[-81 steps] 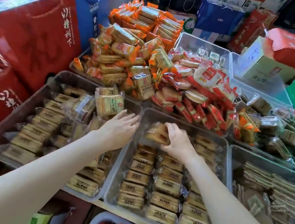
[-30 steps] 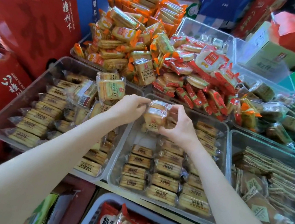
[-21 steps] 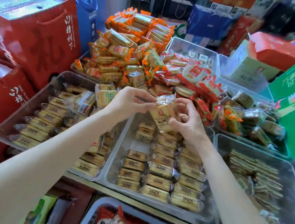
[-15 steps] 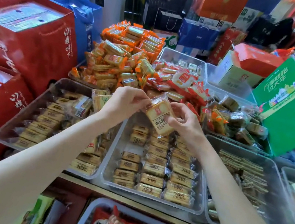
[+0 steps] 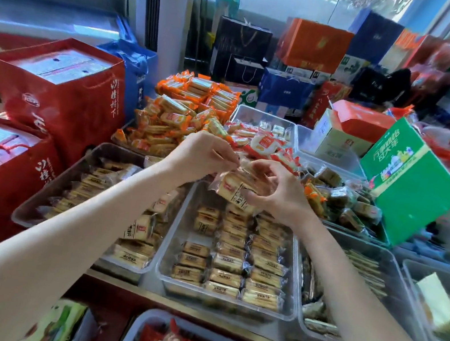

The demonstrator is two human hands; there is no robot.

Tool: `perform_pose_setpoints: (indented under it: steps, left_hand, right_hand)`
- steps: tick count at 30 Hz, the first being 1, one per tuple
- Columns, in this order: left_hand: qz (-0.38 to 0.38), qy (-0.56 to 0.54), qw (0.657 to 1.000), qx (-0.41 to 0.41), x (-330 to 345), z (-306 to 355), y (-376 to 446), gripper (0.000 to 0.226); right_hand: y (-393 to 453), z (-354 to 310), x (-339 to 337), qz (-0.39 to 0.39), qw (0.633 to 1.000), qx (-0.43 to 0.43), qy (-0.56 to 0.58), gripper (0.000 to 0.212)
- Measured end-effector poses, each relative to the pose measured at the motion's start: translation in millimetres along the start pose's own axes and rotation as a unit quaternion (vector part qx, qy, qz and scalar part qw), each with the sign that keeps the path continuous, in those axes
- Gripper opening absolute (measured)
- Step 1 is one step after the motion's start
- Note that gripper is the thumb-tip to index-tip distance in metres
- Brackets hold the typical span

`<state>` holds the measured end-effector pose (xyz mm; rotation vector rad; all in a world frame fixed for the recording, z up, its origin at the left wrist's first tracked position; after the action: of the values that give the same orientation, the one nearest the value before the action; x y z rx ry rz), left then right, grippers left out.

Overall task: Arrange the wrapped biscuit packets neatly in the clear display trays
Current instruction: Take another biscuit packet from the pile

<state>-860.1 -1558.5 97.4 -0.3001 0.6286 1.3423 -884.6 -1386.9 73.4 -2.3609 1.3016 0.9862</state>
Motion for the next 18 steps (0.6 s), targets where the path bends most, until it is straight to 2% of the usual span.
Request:
perform_pose_setpoints:
  steps: [3, 6, 11, 15, 18]
  left_hand:
    - [0.037, -0.069, 0.997, 0.014, -5.9, 1.1, -6.6, 0.013]
    - [0.061, -0.135, 0.989, -0.024, -16.9, -11.6, -12.8, 0.014]
    - [-0.013, -0.091, 0.995, -0.027, -13.4, -5.5, -11.6, 0.027]
    - [0.048, 0.037, 0.998, 0.019, -11.8, 15.8, -8.8, 0.021]
    - [0.1, 0.094, 0.989, 0.045, -14.2, 22.1, -11.0, 0.015]
  right_hand:
    - [-6.6, -10.0, -4.6, -0.003, 1.0, -0.024, 0.006, 0.058]
    - [-12.6, -13.9, -9.9, 0.006, 0.999, -0.038, 0.017, 0.055]
    - [-16.4, -13.5, -14.5, -0.038, 0.996, -0.038, 0.075, 0.055]
    - [-15.7, -18.7, -11.1, -0.065, 0.984, -0.043, 0.159, 0.051]
    - [-16.4, -16.6, -11.8, -0.066, 0.977, -0.034, 0.201, 0.05]
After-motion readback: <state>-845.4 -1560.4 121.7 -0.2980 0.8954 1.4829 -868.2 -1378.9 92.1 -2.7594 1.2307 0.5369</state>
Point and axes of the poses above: each hand's wrist, its own y-axis towards the middle knuckle, its own x-axis out of the palm, z = x × y, the point moved 4 cm from there along y, towards the middle knuckle, and after that the axes turned 10 degrees about -z, right-handed, at the moved point
